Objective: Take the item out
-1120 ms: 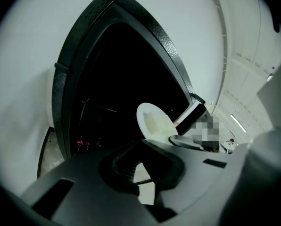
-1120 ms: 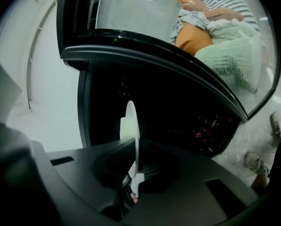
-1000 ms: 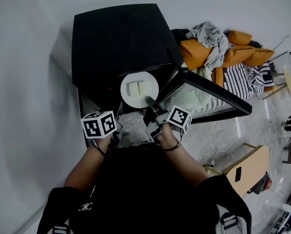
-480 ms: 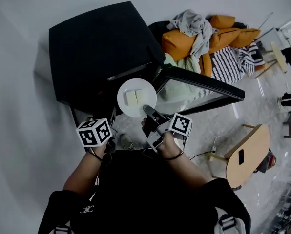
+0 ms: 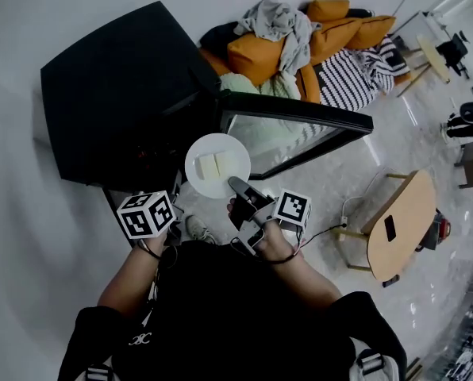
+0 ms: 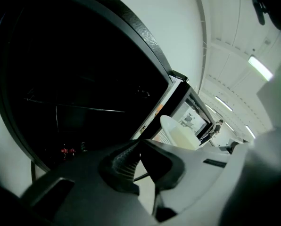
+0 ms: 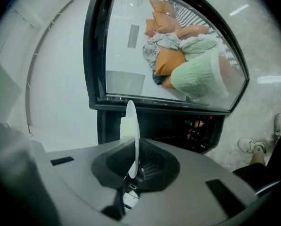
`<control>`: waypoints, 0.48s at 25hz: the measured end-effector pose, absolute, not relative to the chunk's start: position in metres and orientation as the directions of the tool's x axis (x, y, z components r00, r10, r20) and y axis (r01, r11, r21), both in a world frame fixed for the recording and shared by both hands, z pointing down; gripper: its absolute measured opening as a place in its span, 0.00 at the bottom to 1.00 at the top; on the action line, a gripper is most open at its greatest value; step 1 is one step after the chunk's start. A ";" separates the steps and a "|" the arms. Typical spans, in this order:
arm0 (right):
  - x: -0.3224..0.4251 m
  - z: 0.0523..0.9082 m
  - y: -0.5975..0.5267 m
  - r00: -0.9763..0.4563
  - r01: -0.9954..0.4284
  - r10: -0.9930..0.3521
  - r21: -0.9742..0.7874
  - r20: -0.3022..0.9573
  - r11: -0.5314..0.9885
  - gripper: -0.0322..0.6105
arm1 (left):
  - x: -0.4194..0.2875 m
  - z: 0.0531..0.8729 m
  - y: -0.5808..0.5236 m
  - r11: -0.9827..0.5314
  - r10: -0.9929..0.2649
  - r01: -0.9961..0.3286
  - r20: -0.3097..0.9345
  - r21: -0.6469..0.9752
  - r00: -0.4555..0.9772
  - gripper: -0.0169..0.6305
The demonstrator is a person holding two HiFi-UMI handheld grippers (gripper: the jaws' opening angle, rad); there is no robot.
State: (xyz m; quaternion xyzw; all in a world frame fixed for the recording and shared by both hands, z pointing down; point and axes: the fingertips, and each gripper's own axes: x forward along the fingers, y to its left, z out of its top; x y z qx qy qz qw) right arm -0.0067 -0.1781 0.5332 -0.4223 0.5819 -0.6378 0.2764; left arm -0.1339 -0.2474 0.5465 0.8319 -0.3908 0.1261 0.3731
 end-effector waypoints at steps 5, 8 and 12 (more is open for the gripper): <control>0.036 0.528 -0.154 -0.421 -0.120 -0.883 -0.978 0.208 -0.173 0.09 | -0.098 0.536 -0.231 -0.454 -0.527 -0.726 0.502 0.517 0.686 0.04; 0.063 0.525 -0.135 -0.380 -0.105 -0.902 -0.979 0.204 -0.176 0.09 | -0.073 0.532 -0.215 -0.481 -0.502 -0.710 0.502 0.515 0.704 0.04; 0.101 0.522 -0.107 -0.310 -0.085 -0.927 -0.977 0.212 -0.195 0.09 | -0.033 0.526 -0.195 -0.527 -0.457 -0.677 0.500 0.513 0.735 0.04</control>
